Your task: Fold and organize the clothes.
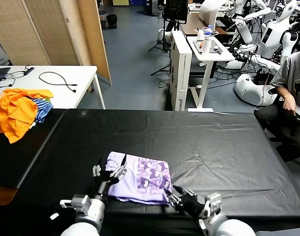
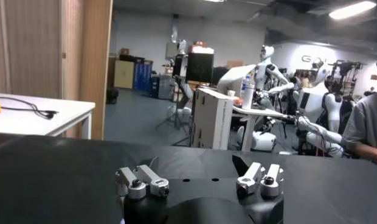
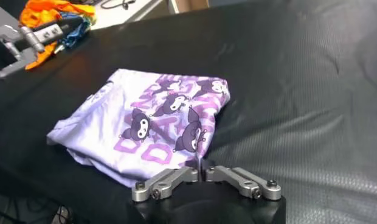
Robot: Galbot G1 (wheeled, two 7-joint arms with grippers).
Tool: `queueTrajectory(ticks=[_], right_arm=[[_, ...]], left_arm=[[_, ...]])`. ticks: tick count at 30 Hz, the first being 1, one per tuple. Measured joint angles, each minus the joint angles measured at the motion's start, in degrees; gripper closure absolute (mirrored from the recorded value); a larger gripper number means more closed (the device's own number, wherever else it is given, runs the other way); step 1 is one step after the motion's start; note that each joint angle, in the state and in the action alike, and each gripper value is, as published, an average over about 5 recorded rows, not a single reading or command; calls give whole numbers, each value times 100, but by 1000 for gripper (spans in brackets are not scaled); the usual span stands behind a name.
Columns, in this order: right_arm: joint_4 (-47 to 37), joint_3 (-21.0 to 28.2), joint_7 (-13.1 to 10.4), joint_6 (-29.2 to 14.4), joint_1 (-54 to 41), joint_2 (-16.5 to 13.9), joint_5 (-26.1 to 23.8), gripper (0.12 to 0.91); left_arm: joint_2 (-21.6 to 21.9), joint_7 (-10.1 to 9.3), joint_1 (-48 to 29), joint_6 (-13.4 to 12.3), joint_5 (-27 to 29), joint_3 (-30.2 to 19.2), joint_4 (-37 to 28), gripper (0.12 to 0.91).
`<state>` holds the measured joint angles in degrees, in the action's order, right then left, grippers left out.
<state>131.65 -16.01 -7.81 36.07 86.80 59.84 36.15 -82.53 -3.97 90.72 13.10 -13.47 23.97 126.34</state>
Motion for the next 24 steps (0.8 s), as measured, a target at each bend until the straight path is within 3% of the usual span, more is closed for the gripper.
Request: queueTrajectory(ticks=[4, 7, 14, 19, 24], right_arm=[[141, -275, 169, -743, 317, -6, -604, 244], [127, -521, 214, -1497, 589, 46, -985, 142], [-37, -1080, 210, -2938, 1248, 298, -1785, 119], [-57, -1445, 210, -3374, 1691, 515, -2012, 118], [-88, -1783, 203, -3678, 2135, 685, -2056, 118]], left_arm=[[125, -51, 103, -96, -189, 143, 42, 123], [304, -164, 257, -313, -418, 242, 109, 123], [901, -367, 830, -375, -750, 480, 365, 123], [1208, -442, 1407, -256, -596, 646, 741, 123], [1277, -465, 2007, -355, -504, 771, 1037, 123]])
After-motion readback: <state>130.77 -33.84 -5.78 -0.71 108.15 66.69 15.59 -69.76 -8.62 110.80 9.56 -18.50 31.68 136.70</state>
